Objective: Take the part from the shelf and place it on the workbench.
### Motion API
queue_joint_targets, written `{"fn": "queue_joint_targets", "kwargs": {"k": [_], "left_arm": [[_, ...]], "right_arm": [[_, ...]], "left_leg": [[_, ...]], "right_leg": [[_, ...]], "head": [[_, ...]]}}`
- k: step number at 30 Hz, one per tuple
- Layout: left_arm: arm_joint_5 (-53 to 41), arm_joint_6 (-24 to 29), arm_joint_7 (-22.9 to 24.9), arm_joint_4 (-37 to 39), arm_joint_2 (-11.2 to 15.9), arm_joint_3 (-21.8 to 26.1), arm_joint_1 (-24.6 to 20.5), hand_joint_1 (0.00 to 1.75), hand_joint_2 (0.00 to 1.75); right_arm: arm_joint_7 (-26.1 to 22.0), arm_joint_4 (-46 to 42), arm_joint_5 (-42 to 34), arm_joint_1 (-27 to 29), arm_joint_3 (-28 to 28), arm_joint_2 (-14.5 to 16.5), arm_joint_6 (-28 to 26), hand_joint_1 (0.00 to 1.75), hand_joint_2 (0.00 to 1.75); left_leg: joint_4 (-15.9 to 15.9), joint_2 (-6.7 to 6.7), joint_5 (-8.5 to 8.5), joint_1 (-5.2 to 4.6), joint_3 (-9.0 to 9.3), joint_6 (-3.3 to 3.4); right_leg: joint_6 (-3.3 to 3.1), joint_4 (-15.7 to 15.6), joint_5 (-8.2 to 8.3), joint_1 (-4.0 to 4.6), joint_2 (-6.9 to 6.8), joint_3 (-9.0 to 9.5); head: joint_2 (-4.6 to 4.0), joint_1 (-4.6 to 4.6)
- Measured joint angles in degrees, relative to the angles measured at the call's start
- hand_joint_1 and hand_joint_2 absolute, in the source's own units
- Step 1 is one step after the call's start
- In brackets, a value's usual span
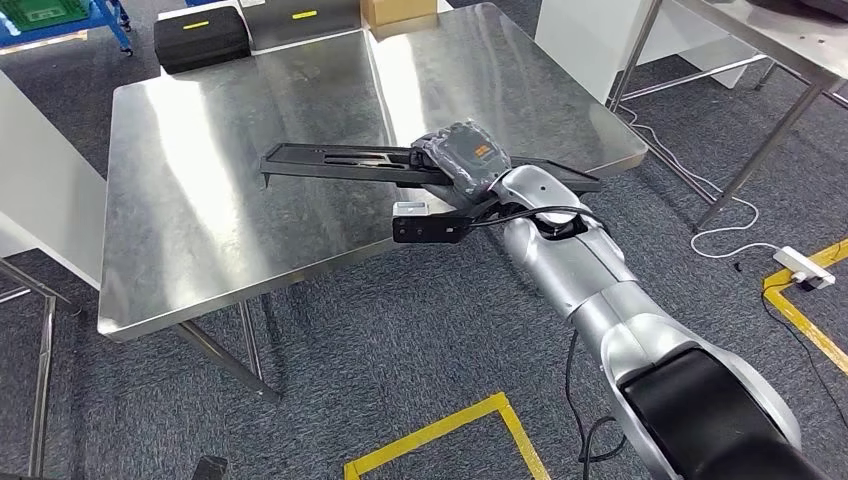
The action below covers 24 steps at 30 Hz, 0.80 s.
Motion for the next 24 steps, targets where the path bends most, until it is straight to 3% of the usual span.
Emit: {"fn": "queue_joint_targets", "kwargs": {"k": [1,3,5,7,8,9,11,13,14,16,18,20,22,23,24], "left_arm": [[-0.25,1.41,-0.84,0.01,-0.01,0.02,0.21,0.00,1.75],[-0.44,3.45,-2.12,-0.01,0.02,0.14,0.37,0.00,1.75],[-0.32,4.36,-2.85,-0.01,0.05,0.40,0.31,0.00,1.75],[-0.21,4.72,-3.34,0.00,-0.03,0.73,0.46,0.00,1.75],[-0.19,4.88,-3.48,0.01,-0.08,0.90,0.59,0.00,1.75],[-0.17,4.99,-3.60,0.01,-0.11,1.12,0.70,0.00,1.75],[-0.13,5.19,-3.68,0.00,-0.03,1.56,0.75,0.00,1.75],[-0.13,5.10,-3.42,-0.01,0.03,1.90,0.70,0.00,1.75],[-0.14,5.01,-3.05,-0.01,0.04,2.04,0.74,0.00,1.75],[-0.21,4.76,-2.16,0.01,0.05,2.28,1.03,0.00,1.75],[-0.30,4.51,-1.69,0.01,0.00,2.39,1.18,0.00,1.75],[-0.34,4.40,-1.52,0.01,-0.11,2.39,1.00,0.00,1.75],[-0.38,4.32,-1.44,0.01,-0.20,2.39,0.94,0.00,1.75],[-0.40,4.27,-1.39,0.01,-0.26,2.40,1.02,0.00,1.75],[-0.42,4.22,-1.33,0.01,-0.29,2.40,1.11,0.00,1.75]], "right_arm": [[0.22,-0.01,0.01,-0.14,0.20,0.01,-0.11,1.75,1.75],[0.50,0.05,-0.03,-0.55,0.47,-0.08,-0.67,1.75,1.75],[0.50,0.40,-0.04,-0.86,0.64,-0.34,-1.43,1.75,1.75],[0.54,1.04,0.14,-0.93,0.83,-0.61,-1.79,1.75,1.75],[0.75,1.44,0.26,-0.95,0.93,-0.72,-1.91,1.75,1.75],[1.06,1.84,0.38,-1.00,1.02,-0.82,-2.09,1.75,1.75],[1.76,2.71,0.50,-1.32,1.09,-1.17,-2.69,1.75,1.75],[2.14,3.78,0.41,-1.72,1.06,-1.85,-3.54,1.75,1.75],[2.27,4.35,0.34,-1.83,1.02,-2.25,-3.91,1.75,1.75],[2.44,5.41,0.30,-1.89,0.86,-2.95,-4.35,1.75,1.75],[2.51,6.33,0.27,-1.96,0.67,-3.80,-4.64,1.75,1.75],[2.49,7.21,0.24,-1.90,0.57,-4.77,-4.90,1.75,1.75],[2.46,7.99,0.25,-1.54,0.56,-5.43,-4.92,1.75,1.75],[2.46,8.34,0.26,-1.37,0.55,-5.68,-4.92,1.75,1.75],[2.46,8.58,0.26,-1.27,0.55,-5.81,-4.91,1.75,1.75]], "left_leg": [[0.21,0.35,-0.13,0.08,-0.18,-0.26],[3.18,3.28,-1.91,0.04,-1.62,-0.79],[10.09,6.70,-5.39,0.08,-4.92,-1.31],[15.48,7.67,-7.18,0.23,-7.60,-1.47],[15.27,7.80,-6.55,0.25,-7.47,-1.32],[12.99,8.00,-5.14,0.17,-6.23,-0.97],[5.52,9.87,-2.10,-0.52,-2.08,0.29],[1.17,11.44,-1.13,-1.37,0.26,1.38],[0.70,11.38,-1.27,-1.63,0.42,1.65],[-0.04,9.98,-0.91,-1.49,0.83,2.05],[-1.17,8.74,-0.24,-1.07,1.64,2.48],[-1.61,7.46,0.10,-0.77,1.97,2.73],[-1.58,5.93,0.12,-0.62,1.98,2.75],[-1.52,5.09,0.09,-0.54,1.97,2.69],[-1.41,4.30,0.01,-0.42,1.97,2.56]], "right_leg": [[-0.35,-0.09,0.07,0.01,-0.50,0.07],[-1.12,-0.28,0.18,-0.18,-1.36,0.24],[-1.62,-0.29,0.09,0.10,-2.11,0.33],[-1.83,-0.28,-0.04,0.38,-3.23,0.37],[-1.91,-0.28,-0.10,0.52,-3.78,0.41],[-1.98,-0.28,-0.16,0.69,-4.36,0.50],[-1.91,-0.29,-0.35,1.11,-5.29,0.73],[-1.57,-0.38,-0.62,1.44,-6.37,0.93],[-1.33,-0.48,-0.76,1.53,-6.97,1.05],[-0.82,-0.62,-1.06,1.61,-7.79,1.37],[-0.56,1.63,-2.33,1.56,-6.07,0.55],[-0.60,7.91,-4.90,1.19,-3.63,-2.47],[-0.21,13.82,-6.64,0.79,-2.98,-5.70],[0.28,14.42,-6.44,0.57,-2.89,-6.30],[0.91,12.97,-5.44,0.31,-2.78,-5.90]], "head": [[0.00,-0.02],[0.01,-0.39],[0.00,-0.72],[-0.01,-0.72],[-0.01,-0.72],[0.00,-0.73],[0.00,-0.71],[0.00,-0.67],[0.00,-0.65],[0.00,-0.66],[0.00,-0.60],[0.00,-0.44],[0.01,-0.30],[0.01,-0.28],[0.01,-0.26]]}}
